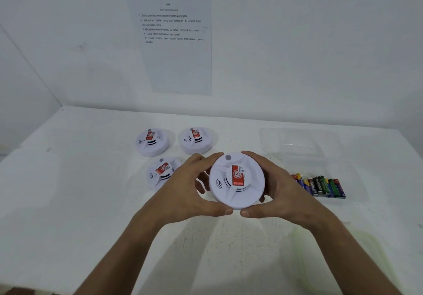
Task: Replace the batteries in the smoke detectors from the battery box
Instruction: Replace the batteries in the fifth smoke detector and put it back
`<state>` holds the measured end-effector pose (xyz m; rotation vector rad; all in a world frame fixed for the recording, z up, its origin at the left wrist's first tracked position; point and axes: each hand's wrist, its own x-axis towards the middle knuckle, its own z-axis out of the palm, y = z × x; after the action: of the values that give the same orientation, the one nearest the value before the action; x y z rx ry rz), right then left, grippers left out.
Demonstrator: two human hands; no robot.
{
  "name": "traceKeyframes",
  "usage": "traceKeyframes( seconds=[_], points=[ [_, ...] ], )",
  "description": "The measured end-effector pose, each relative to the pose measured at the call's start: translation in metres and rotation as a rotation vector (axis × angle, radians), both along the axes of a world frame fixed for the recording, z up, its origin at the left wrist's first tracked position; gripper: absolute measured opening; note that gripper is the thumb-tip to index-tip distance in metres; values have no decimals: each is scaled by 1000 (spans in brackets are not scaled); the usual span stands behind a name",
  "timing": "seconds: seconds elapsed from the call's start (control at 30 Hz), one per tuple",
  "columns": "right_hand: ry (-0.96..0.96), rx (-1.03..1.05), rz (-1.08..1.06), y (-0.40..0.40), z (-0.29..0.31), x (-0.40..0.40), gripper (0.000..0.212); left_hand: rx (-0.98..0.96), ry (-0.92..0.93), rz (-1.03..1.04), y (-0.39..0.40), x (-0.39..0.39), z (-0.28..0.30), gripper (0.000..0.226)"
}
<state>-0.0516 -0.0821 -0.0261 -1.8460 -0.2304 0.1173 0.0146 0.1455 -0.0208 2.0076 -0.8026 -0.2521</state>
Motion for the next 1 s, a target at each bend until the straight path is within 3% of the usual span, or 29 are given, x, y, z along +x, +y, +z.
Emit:
traceKeyframes(
  seconds=[1.0],
  points=[
    [-12,-27,-55,-3,-6,2,97,0,9,-31,-7,8,-1,82]
  ],
)
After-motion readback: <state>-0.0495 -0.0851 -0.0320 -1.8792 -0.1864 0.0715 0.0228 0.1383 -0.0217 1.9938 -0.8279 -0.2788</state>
